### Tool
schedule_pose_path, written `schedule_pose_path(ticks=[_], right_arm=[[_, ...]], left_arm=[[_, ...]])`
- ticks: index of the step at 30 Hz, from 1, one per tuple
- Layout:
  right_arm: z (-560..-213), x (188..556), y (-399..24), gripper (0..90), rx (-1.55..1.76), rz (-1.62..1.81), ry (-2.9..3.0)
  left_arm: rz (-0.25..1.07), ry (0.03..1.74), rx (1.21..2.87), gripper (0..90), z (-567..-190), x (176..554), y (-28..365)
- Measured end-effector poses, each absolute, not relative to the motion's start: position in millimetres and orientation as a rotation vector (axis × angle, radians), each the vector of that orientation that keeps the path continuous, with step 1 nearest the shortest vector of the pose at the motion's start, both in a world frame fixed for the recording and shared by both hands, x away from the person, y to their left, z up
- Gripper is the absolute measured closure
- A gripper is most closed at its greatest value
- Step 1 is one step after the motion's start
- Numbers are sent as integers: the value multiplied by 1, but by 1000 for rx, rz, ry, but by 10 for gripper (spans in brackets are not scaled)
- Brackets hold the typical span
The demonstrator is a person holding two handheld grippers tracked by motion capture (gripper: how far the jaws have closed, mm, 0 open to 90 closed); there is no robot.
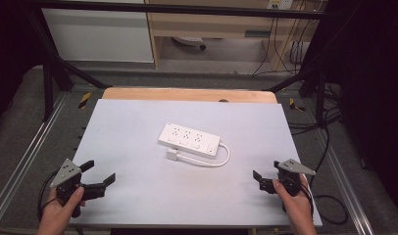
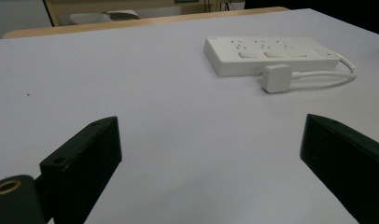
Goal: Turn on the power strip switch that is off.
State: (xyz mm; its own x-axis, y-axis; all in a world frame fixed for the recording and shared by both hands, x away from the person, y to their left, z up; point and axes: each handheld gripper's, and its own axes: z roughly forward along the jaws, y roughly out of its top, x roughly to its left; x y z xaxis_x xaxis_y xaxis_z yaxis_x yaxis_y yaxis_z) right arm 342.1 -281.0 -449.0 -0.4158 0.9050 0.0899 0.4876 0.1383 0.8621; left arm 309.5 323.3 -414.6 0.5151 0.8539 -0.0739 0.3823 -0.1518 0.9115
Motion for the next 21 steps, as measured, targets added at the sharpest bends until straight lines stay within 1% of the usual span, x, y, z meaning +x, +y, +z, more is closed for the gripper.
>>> schedule_pose_path(ticks=[11,21], right_arm=[[-448,343,-283,50,1351,1224,1952],[-439,344,-284,47,1345,1277,1916]], left_arm=[[575,1043,1756,56,-415,310,323],[572,1040,1764,56,-416,310,322]])
